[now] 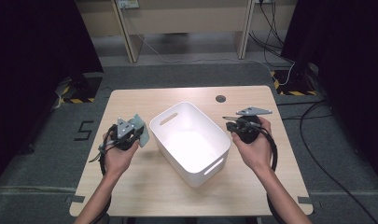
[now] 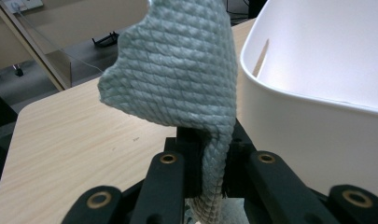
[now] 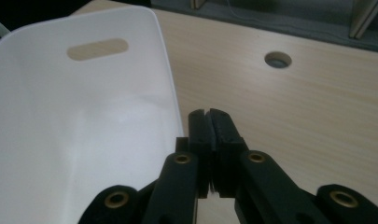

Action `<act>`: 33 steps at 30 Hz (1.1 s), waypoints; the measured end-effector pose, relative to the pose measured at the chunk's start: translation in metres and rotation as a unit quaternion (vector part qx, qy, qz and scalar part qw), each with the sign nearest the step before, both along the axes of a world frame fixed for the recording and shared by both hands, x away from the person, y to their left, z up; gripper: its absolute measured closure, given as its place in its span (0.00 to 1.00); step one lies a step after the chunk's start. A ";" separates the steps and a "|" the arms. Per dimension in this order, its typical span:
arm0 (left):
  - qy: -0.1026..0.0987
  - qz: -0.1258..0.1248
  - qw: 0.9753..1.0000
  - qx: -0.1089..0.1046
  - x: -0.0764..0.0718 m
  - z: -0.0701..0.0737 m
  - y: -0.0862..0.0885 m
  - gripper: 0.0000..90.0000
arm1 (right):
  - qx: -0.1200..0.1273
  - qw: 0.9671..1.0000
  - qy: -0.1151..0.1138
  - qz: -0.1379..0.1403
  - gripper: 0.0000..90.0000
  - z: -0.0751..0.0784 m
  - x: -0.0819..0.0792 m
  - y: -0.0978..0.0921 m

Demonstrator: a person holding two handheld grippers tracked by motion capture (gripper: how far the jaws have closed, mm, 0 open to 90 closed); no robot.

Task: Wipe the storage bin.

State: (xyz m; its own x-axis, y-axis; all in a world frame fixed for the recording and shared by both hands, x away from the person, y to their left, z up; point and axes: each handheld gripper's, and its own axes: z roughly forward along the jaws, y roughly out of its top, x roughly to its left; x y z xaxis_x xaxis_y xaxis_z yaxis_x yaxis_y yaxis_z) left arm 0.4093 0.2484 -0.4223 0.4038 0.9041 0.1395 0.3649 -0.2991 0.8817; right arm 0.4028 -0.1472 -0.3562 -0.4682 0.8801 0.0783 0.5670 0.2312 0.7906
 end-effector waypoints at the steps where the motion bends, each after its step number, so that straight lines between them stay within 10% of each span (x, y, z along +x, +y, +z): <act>1: 0.001 -0.002 1.000 0.002 0.004 -0.001 0.000 0.90 | -0.002 1.000 0.009 -0.006 1.00 -0.001 -0.002 -0.004; 11: -0.002 -0.013 1.000 0.017 0.023 0.005 -0.004 0.90 | -0.017 0.996 0.085 -0.017 1.00 -0.034 -0.029 -0.028; 22: -0.004 -0.035 0.999 0.037 0.035 0.007 -0.014 0.90 | -0.014 0.996 0.091 0.020 1.00 -0.037 -0.057 -0.014; 33: 0.004 -0.051 0.998 0.043 0.038 0.005 -0.014 0.90 | -0.016 0.995 0.092 0.028 1.00 -0.038 -0.047 -0.001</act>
State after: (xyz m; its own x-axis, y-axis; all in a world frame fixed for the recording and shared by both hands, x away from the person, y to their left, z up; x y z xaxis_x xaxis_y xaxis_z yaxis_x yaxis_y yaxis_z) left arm 0.4472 0.2347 -0.4175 0.4951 0.8426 0.2118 0.3345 -0.4098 0.8486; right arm 0.3560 -0.1479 -0.3939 -0.4960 0.8569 0.1401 0.6878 0.2893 0.6658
